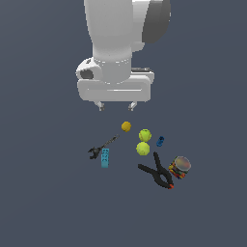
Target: Pick up a designated object from a clutter of objects.
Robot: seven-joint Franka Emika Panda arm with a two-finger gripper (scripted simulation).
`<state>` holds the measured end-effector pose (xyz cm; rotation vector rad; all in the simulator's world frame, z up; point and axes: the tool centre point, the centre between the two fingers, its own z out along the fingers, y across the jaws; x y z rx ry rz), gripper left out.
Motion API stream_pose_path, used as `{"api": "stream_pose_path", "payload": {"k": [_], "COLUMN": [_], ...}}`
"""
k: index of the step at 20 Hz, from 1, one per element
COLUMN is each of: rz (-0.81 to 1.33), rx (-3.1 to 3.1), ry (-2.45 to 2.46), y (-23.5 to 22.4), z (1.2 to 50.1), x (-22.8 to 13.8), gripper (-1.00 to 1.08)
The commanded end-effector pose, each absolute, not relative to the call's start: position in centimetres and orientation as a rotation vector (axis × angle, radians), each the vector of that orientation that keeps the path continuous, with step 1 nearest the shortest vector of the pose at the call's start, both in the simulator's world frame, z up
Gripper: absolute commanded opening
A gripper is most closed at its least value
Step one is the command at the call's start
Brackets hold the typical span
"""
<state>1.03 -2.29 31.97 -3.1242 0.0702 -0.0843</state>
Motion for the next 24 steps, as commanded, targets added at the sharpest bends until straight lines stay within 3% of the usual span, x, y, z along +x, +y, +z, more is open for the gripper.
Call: {"api": "stream_pose_path", "payload": {"k": [1,16,24], "rz": [-0.077,-0.021,-0.003], "rx": [-3.127,-3.143,-3.142], "ry": [0.071,0.07,0.066], "y": [-1.6,6.7,9.4], "z": [30.5,15.0,10.1], "x": [1.4,2.3,1.2], "gripper": [1.0,1.0,1.0]}}
